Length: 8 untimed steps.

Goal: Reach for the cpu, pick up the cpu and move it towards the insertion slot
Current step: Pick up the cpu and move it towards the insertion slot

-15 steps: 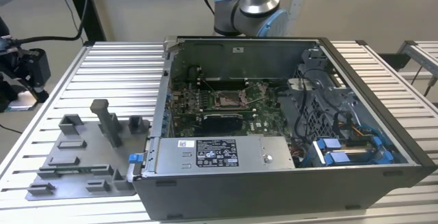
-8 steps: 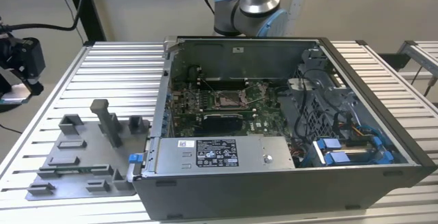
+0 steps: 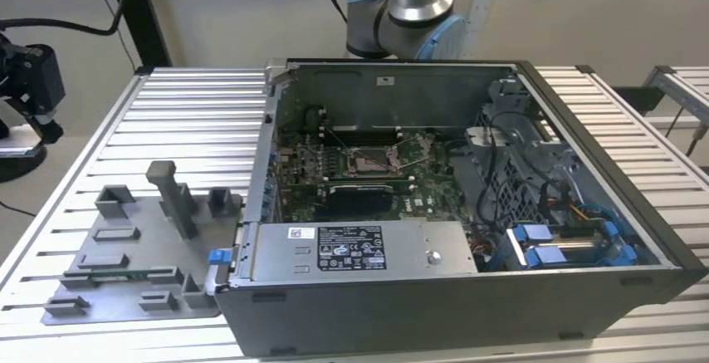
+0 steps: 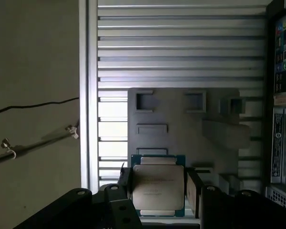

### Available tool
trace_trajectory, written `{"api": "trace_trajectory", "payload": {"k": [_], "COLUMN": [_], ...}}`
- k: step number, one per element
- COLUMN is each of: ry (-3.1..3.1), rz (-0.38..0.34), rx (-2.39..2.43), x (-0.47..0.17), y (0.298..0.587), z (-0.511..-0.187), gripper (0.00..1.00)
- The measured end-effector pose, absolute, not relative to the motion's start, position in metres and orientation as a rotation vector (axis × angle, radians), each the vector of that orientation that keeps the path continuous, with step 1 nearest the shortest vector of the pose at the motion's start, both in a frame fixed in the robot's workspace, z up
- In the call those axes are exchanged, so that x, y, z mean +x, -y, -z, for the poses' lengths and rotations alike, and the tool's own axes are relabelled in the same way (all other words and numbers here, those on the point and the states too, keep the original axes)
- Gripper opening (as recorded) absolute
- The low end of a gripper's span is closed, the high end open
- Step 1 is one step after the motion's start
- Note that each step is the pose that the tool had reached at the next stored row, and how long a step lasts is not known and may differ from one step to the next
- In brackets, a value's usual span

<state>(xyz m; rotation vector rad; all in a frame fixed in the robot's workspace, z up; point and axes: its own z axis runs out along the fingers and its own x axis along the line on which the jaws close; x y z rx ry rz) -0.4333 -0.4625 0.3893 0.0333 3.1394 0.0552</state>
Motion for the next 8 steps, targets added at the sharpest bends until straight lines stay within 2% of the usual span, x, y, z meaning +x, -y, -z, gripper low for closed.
{"api": "trace_trajectory", "payload": {"k": [8], "ry": [-3.139], "rz": [-0.052], "rx": [0.033], "x": [-0.433], "y": [0.462], "z": [-0.404], "gripper": [0.00]}}
